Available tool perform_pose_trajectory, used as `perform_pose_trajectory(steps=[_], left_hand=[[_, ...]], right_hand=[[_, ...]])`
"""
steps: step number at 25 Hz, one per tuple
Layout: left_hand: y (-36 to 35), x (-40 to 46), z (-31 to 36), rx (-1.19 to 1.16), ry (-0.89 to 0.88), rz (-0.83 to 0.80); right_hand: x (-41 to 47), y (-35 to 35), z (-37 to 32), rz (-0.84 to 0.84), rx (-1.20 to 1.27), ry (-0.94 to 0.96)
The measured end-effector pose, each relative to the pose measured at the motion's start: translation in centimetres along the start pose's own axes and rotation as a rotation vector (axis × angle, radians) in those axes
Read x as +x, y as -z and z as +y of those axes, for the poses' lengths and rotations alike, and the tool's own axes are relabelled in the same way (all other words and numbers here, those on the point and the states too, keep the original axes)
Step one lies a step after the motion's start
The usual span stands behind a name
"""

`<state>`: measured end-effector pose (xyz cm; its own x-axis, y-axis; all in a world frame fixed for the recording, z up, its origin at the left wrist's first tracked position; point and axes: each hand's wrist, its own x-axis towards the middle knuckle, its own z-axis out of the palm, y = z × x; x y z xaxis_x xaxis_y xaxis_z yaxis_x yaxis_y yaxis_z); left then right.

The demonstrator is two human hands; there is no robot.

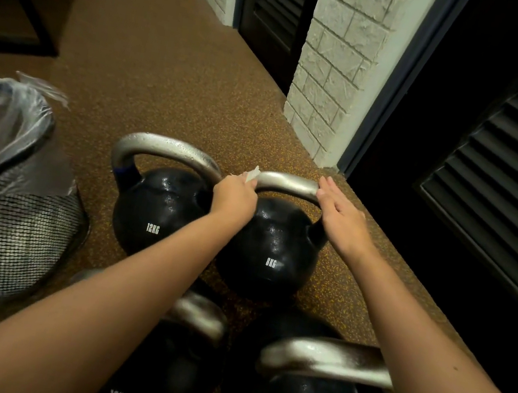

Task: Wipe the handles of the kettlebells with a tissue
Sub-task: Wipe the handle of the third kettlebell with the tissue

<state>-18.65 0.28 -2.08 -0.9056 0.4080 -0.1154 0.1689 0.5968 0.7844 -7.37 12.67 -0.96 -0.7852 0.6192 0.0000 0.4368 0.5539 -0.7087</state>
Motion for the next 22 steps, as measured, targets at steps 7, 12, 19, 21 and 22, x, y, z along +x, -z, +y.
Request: perform_pose_trajectory(steps=[7, 12, 19, 21, 22], left_hand=[[-3.1, -2.5, 0.7, 0.117, -0.138, 0.085], [-2.7, -3.1, 1.8, -0.065, 0.07, 0.079], [-4.8, -4.3, 3.8, -0.523, 0.125, 0.138], [-5.0, -3.6, 3.3, -0.635, 0.328, 0.169], [-5.0, -3.2, 3.0, -0.682, 0.406, 0.207]], right_hand=[[0.1, -0.4, 0.1, 0.018, 0.004, -0.002], [0.0, -0.4, 0.0, 0.022, 0.028, -0.001], [0.1, 0.0, -0.1, -0.005, 0.025, -0.01], [0.1, 0.0, -0.1, 0.0, 0.026, -0.013], [0.1, -0.1, 0.0, 0.002, 0.03, -0.015]])
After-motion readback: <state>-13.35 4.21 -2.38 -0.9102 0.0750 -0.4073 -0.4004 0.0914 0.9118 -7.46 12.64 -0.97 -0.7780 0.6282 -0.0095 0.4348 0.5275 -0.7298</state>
